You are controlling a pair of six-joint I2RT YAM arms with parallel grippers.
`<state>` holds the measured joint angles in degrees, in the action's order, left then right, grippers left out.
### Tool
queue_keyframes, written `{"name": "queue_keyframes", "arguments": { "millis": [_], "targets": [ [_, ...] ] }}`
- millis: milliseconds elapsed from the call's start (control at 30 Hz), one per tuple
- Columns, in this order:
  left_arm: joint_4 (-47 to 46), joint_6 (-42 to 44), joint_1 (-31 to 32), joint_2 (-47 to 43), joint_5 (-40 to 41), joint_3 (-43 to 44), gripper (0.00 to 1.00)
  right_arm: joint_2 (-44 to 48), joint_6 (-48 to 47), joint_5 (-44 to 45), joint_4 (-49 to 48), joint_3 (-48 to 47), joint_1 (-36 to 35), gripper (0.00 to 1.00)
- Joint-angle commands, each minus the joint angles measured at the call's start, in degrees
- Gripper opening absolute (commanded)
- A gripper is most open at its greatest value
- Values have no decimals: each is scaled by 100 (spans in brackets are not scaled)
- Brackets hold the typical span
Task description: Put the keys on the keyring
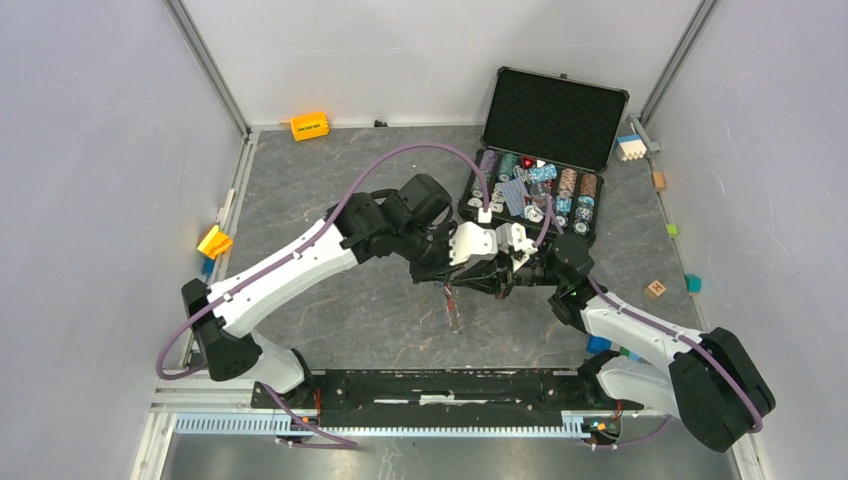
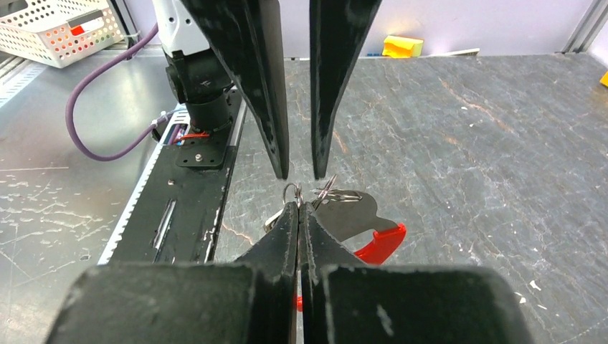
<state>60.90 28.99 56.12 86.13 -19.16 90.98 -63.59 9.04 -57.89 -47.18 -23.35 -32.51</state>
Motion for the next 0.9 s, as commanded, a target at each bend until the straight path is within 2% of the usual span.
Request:
{"name": "queue_keyframes", "arguments": {
  "millis": [0,100,200,300,600,700,867],
  "targets": [
    [-456,-67,-116,-423,7,-64,28,124,-141,49,37,-205,53,0],
    [-455,12,-175,-522,17,-121,34,153,-147,45,40,-196,87,0],
    [-471,143,-211,-664,-79,-276,34,200,-95,41,31,-211,143,0],
    [-713,305,-224,-900,-331,-667,33,271,33,6,-41,-223,214,0],
    [-2470,720,-227,-1636,-589,-2103,28,369,388,-65,-394,-169,410,0],
    [-2827,735,-225,-1652,-651,-2300,27,382,425,-63,-433,-144,449,0],
    [-2923,543,-224,-1464,-786,-2252,25,360,460,-87,-502,-119,468,0]
  ]
}}
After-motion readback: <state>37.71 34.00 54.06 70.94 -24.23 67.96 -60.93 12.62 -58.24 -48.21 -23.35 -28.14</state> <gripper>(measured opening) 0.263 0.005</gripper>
